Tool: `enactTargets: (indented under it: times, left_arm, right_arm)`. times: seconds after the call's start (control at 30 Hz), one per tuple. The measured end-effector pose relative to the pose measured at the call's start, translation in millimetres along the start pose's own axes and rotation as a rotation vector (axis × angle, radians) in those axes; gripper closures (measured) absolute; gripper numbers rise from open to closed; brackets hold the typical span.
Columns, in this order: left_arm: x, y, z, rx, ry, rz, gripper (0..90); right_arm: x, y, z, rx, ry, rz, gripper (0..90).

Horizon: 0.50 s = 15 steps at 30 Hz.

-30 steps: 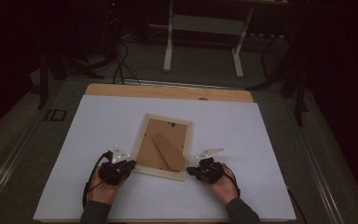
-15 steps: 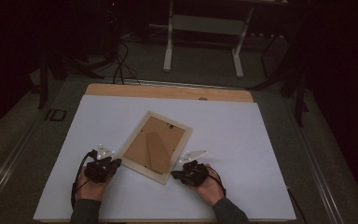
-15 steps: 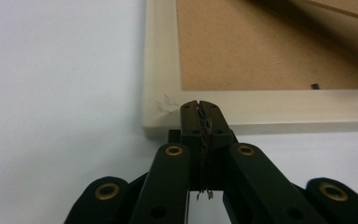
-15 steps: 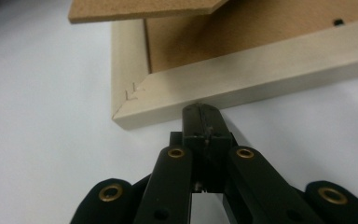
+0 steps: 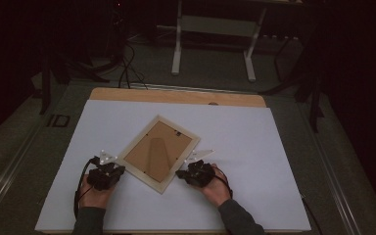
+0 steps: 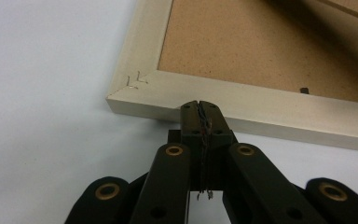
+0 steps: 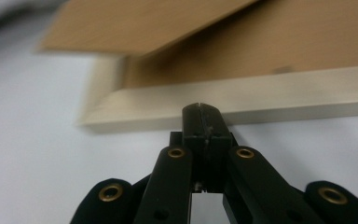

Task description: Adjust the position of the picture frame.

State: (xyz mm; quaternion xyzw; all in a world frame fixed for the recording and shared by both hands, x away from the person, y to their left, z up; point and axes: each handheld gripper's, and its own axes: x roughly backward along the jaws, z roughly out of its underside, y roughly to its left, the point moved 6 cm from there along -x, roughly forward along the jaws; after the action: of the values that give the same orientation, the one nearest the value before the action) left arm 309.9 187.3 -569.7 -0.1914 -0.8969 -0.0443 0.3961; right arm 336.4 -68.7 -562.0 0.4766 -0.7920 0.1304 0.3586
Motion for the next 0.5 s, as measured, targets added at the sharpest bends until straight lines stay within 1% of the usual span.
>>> enactTargets:
  times: [0.13,0.23,0.27,0.33,0.4,0.43,0.5]
  left_arm:
    - [0.0,0.4,1.6,0.008,0.010,-0.002,89.9]
    - [0.2,-0.1,3.2,0.007,0.022,0.000,90.0]
    - [0.3,-0.7,3.8,0.005,0.027,0.004,89.9]
    - [1.1,-1.8,4.4,-0.003,0.032,0.003,89.9]
    - [0.5,-1.9,5.3,-0.003,0.042,0.004,90.0]
    - [-0.6,-1.8,6.0,0.000,0.050,0.006,90.0]
    - [-1.6,-1.7,6.8,-0.003,0.060,0.010,90.0]
  right_arm:
    - [4.7,-25.7,-15.3,-0.010,-0.014,0.077,90.0]
    - [3.1,-45.7,-25.8,-0.017,-0.017,0.130,90.0]
    - [0.7,-53.5,-28.7,-0.029,-0.013,0.146,90.0]
    - [-3.4,-66.9,-33.7,-0.074,-0.007,0.161,90.0]
    - [-6.0,-74.5,-39.6,-0.093,-0.012,0.169,90.0]
    - [-7.4,-76.8,-42.5,-0.094,-0.012,0.175,90.0]
    - [-10.7,-80.9,-46.7,-0.089,0.004,0.187,90.0]
